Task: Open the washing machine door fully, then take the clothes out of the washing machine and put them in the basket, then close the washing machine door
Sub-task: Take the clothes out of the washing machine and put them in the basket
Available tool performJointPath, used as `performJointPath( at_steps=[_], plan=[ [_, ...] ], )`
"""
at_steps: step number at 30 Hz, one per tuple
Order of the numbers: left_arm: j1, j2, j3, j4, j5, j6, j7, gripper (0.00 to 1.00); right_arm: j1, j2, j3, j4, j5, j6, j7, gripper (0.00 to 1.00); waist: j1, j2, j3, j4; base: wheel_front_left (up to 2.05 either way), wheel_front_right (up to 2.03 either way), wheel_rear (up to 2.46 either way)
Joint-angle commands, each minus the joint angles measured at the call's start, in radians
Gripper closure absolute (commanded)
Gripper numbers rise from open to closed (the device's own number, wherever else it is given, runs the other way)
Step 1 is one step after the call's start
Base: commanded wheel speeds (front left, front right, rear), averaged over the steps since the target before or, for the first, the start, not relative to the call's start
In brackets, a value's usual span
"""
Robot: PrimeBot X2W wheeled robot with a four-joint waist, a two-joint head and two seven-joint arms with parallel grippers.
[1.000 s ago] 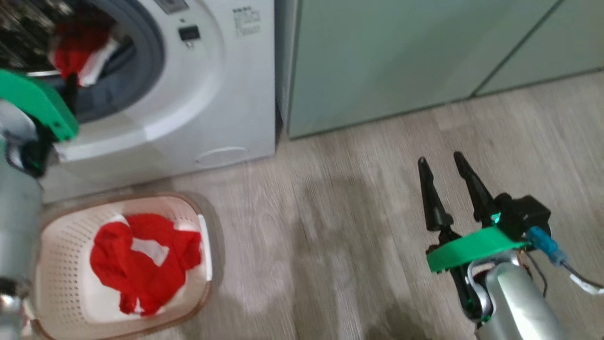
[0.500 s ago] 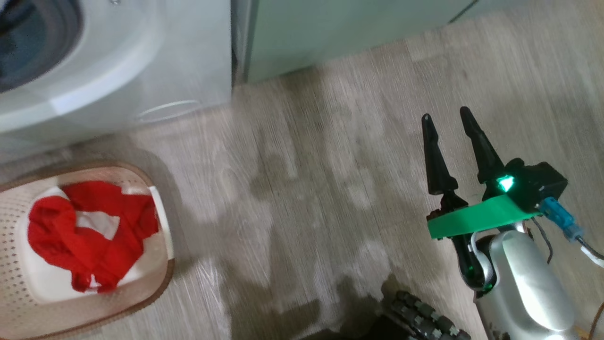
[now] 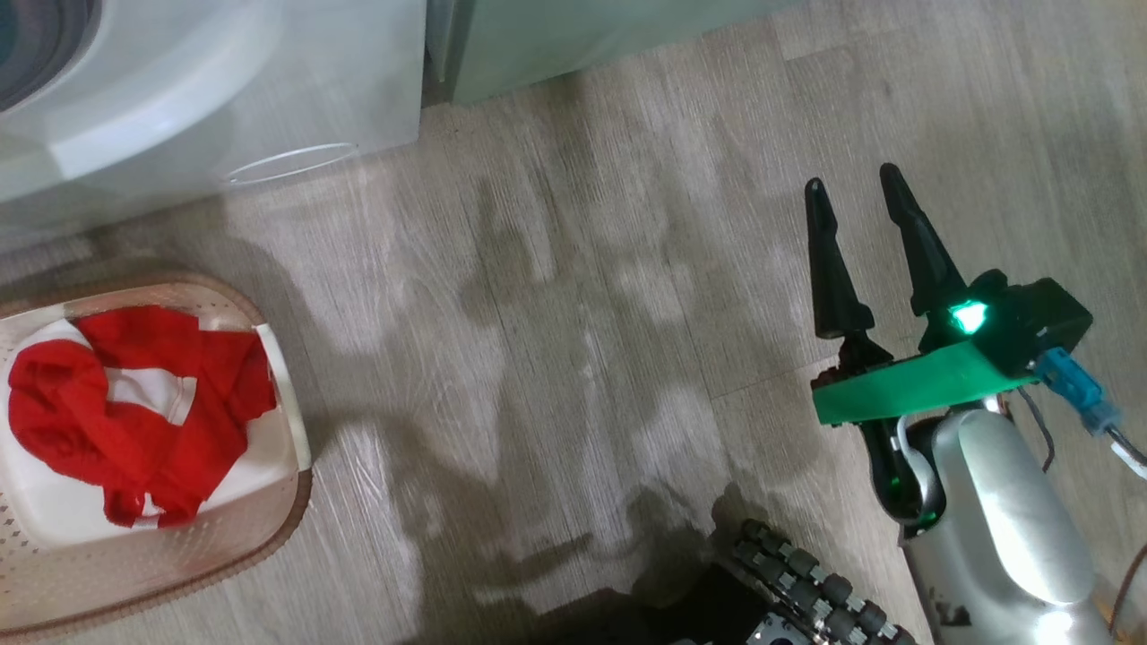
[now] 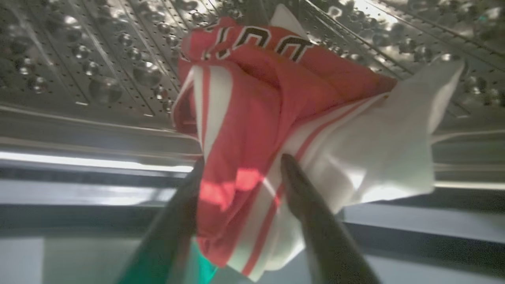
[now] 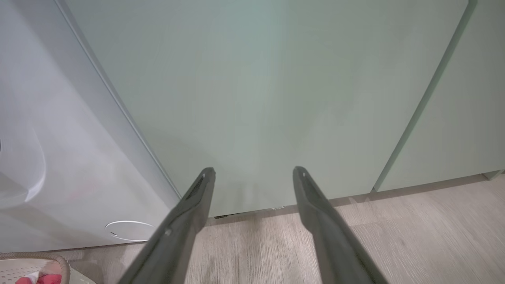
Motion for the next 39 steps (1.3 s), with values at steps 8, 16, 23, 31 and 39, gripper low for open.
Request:
performJointPath(
  at_steps=[8, 16, 23, 31, 39],
  plan=[
    [0.009, 0.014, -0.024, 0.000, 0.007, -0.019, -0.036, 1.00, 0.015, 0.004, -0.001, -0.023, 0.002, 0.007, -0.006, 0.00, 0.0000, 0.0000, -0.030, 0.016, 0.00, 0.00, 0.00],
    [0.158, -0.079, -0.011, -0.009, -0.049, -0.045, -0.290, 1.00, 0.063, 0.004, -0.028, 0.000, 0.003, 0.007, -0.006, 0.00, 0.0000, 0.0000, -0.163, 0.069, 0.00, 0.00, 0.00],
    [0.312, -0.176, -0.087, -0.093, -0.072, -0.048, -0.454, 1.00, 0.122, 0.004, -0.029, 0.032, -0.007, 0.007, -0.006, 0.00, 0.0000, 0.0000, -0.293, 0.140, 0.00, 0.00, 0.00],
    [0.465, -0.132, -0.156, -0.151, -0.035, -0.030, -0.582, 1.00, 0.168, 0.004, -0.021, 0.058, -0.014, 0.007, -0.006, 0.00, 0.0000, 0.0000, -0.422, 0.193, 0.00, 0.00, 0.00],
    [0.647, -0.115, -0.175, -0.195, -0.033, -0.017, -0.577, 1.00, 0.231, -0.008, -0.015, 0.076, -0.002, 0.007, -0.006, 0.00, 0.0000, 0.0000, -0.532, 0.232, 0.00, 0.00, 0.00]
  ],
)
